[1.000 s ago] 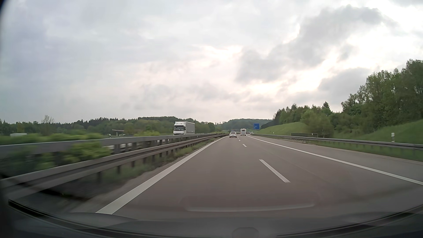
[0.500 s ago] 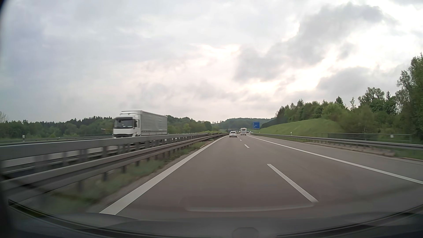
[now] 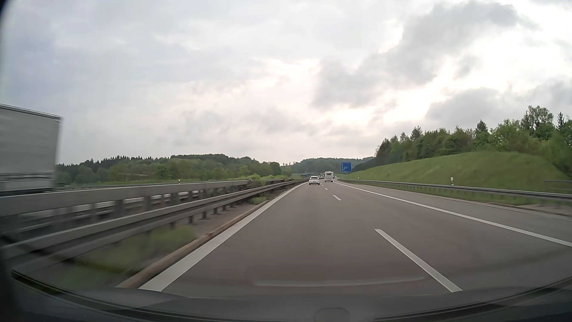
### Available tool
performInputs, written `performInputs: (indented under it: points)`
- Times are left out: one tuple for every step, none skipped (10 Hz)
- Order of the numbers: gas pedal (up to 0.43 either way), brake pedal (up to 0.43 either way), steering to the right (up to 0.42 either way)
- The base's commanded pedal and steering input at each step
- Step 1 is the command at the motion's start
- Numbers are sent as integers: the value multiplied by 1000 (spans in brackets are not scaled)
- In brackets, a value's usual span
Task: Follow the waypoints while adhering to traffic rules and regulations
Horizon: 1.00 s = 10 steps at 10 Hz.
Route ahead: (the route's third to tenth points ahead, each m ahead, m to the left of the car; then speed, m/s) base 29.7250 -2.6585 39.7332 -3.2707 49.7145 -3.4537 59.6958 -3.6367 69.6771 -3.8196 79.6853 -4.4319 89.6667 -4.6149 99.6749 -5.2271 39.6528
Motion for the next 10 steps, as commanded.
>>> performInputs:
  points:
    - [169, 0, 5]
    - [169, 0, 5]
    - [169, 0, 6]
    - [169, 0, 5]
    - [157, 0, 6]
    - [130, 0, 6]
    - [130, 0, 6]
    - [130, 0, 5]
    - [130, 0, 5]
    - [138, 0, 5]
